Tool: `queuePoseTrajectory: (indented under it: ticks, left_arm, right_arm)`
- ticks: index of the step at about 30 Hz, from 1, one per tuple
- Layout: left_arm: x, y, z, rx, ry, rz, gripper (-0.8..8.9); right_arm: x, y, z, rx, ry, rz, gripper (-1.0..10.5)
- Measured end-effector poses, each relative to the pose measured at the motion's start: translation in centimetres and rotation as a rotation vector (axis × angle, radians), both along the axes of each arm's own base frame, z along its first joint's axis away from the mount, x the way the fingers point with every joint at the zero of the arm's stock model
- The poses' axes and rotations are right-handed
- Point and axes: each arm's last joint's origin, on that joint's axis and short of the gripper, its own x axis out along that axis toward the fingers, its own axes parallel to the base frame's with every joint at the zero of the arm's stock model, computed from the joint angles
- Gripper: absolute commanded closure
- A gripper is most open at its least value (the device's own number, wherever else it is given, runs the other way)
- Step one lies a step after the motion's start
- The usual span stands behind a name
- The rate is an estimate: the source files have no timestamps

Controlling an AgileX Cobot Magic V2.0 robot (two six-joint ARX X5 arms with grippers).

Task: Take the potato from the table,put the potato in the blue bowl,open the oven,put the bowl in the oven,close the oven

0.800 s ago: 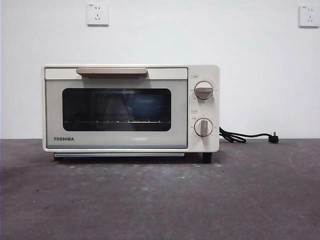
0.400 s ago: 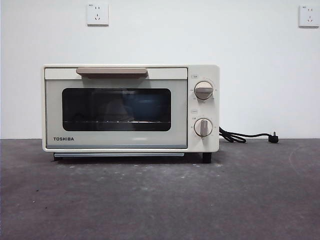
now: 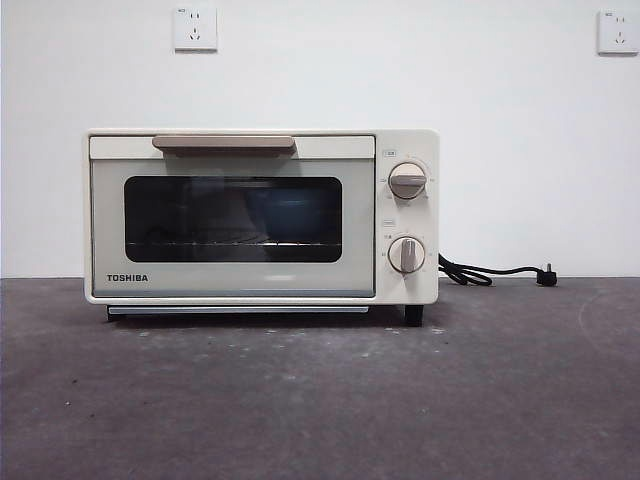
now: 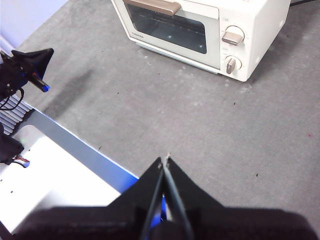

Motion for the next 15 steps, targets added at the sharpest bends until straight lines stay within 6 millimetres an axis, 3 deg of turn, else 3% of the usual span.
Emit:
queuePoseTrajectory:
  ticks: [15]
  left_arm:
    - [-0.35, -0.18, -0.24, -0.062, 0.015, -0.049, 8.18]
  right_arm:
    - [0.01, 0.01, 0.00, 0.000, 0.000, 0.000, 9.5]
